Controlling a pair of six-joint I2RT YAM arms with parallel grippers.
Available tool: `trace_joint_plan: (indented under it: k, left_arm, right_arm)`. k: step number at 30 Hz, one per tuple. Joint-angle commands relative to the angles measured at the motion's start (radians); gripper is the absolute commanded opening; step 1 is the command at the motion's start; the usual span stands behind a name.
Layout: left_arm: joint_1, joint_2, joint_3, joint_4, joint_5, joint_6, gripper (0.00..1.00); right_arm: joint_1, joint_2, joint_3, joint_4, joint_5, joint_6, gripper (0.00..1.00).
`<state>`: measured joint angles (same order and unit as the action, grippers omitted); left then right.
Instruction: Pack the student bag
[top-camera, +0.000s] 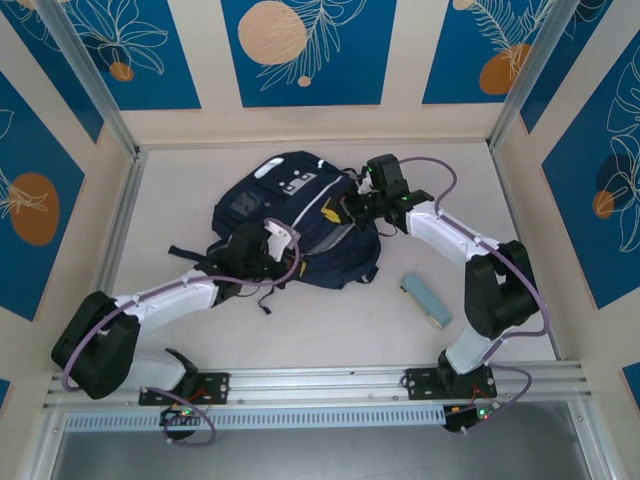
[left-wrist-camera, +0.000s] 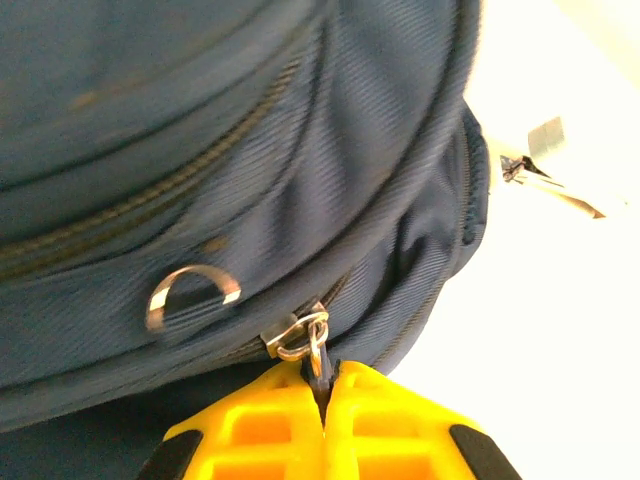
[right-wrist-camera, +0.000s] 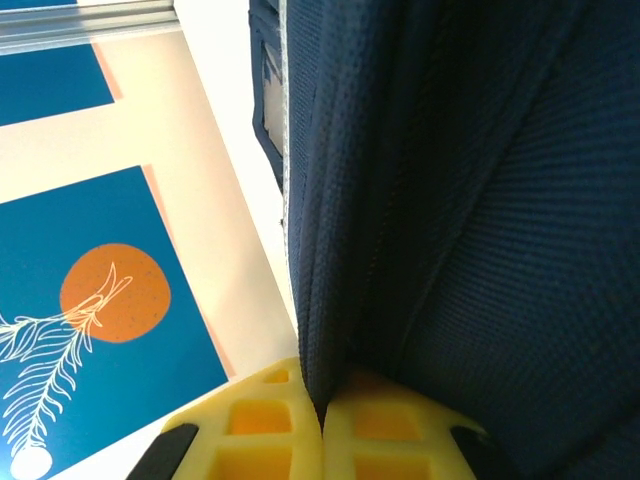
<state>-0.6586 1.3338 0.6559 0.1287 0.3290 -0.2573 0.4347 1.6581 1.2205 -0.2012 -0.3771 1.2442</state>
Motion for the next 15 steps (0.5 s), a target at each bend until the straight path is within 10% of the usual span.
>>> trace_joint_plan:
  k: [1,9,15]
  left_arm:
    - [-0.083,-0.005,0.034,0.113,0.011,-0.035,0.00]
    - [-0.192,0.125,0.162,0.158,-0.071,-0.120,0.00]
    - [-0.188,0.167,0.238,0.072,-0.106,-0.194,0.13]
  right_arm:
    - [0.032,0.030,-0.011,0.083,0.033,0.027,0.00]
    - [0.049,0.017,-0.060,0.115,0.031,0.045,0.00]
    - [0.002,-0.088,-0.132,0.086,0.041,-0.019,0.20]
